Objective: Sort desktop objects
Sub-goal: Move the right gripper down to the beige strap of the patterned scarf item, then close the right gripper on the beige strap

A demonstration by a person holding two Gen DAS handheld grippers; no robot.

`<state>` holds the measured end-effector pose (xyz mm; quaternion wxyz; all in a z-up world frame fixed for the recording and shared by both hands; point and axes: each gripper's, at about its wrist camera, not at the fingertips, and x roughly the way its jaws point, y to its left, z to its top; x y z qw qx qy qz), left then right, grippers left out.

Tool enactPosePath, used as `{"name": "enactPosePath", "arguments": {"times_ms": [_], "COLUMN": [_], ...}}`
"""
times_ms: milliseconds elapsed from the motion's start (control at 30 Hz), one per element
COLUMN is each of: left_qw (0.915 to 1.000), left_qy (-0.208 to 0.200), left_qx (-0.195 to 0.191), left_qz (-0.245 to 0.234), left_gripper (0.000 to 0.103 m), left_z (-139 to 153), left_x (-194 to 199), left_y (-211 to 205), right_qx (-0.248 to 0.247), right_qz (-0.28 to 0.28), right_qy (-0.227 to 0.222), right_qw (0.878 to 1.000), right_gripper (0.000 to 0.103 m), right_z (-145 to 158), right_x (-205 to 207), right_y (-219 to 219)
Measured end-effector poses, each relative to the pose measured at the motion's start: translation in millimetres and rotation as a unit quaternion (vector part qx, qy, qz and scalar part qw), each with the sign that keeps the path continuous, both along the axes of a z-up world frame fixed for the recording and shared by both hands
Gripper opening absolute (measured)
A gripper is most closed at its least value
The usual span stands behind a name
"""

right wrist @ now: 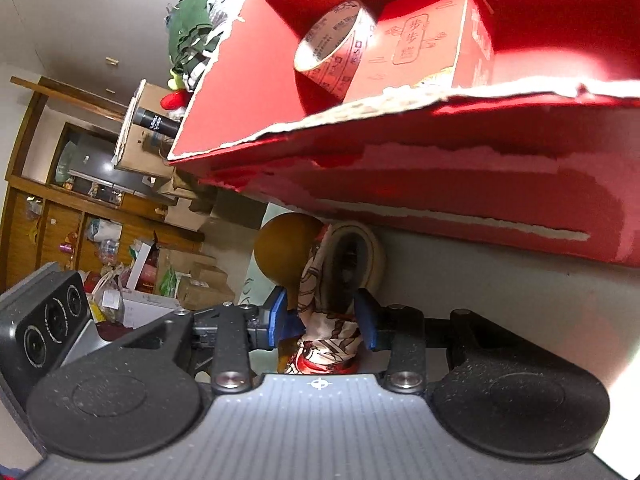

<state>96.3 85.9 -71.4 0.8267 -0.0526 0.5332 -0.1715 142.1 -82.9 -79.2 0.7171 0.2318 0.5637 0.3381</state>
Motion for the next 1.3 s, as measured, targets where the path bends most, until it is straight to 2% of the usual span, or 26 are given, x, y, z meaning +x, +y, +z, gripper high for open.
{"name": "enactPosePath", "arguments": {"times_ms": [167,300,367,400,467,767,800,833,867,1000,1200,1233,1300], "left_qw": [0.9999,1.0000,0.9999,0.9999,0.9997,0.9995,0.9995,0.9995,0.9994,0.9992,0.9991,0.9992,0.9994], "left_qy": [-0.006,-0.002,-0.003,-0.005,-0.010,-0.012,-0.012,-0.012,-0.012,-0.011,-0.012,-0.013,-0.012], "left_qx": [0.014,0.006,0.009,0.013,0.023,0.029,0.027,0.027,0.029,0.033,0.034,0.031,0.029], "left_qz": [-0.003,0.005,0.006,0.007,0.006,0.007,0.009,0.010,0.011,0.019,0.024,0.020,0.016], "left_gripper": [0.077,0.077,0.077,0.077,0.077,0.077,0.077,0.077,0.077,0.077,0.077,0.076,0.076], "left_z": [-0.6,0.3,-0.1,-0.4,-1.0,-0.4,0.4,0.3,-0.3,-2.6,-1.4,-0.5,0.1], "left_x": [-2.9,-3.0,-3.2,-3.8,-5.1,-9.3,-10.4,-11.2,-11.8,-12.8,-14.1,-15.1,-16.7], "left_y": [-5.3,-3.0,-5.1,-6.8,-10.2,-14.9,-15.2,-15.5,-16.1,-16.6,-18.9,-20.6,-23.8], "right_qx": [0.015,0.025,0.017,0.014,0.020,0.024,0.032,0.049,0.058,0.044,0.039,0.030,0.014], "right_qz": [-0.006,-0.008,-0.003,-0.004,-0.005,-0.003,-0.004,-0.004,-0.007,-0.015,-0.014,-0.011,-0.005], "right_qy": [0.008,-0.001,-0.006,-0.003,0.003,-0.008,-0.006,0.000,0.006,0.009,0.007,0.003,0.004], "right_qw": [1.000,1.000,1.000,1.000,1.000,1.000,0.999,0.999,0.998,0.999,0.999,0.999,1.000], "right_gripper": [0.042,0.043,0.052,0.053,0.049,0.049,0.048,0.043,0.044,0.044,0.037,0.032,0.013], "right_z": [-4.2,-0.3,0.5,0.2,-2.7,-1.6,-0.7,-1.8,-2.7,-4.0,-1.7,0.1,1.1], "right_x": [0.1,-2.5,-2.8,-1.6,-0.4,-1.9,-2.2,-2.5,-2.4,-3.3,-2.6,-3.0,-2.8], "right_y": [-2.4,-4.2,-3.6,-2.9,-2.8,-1.8,-0.5,-2.6,-3.2,-0.7,5.9,6.8,9.5]}}
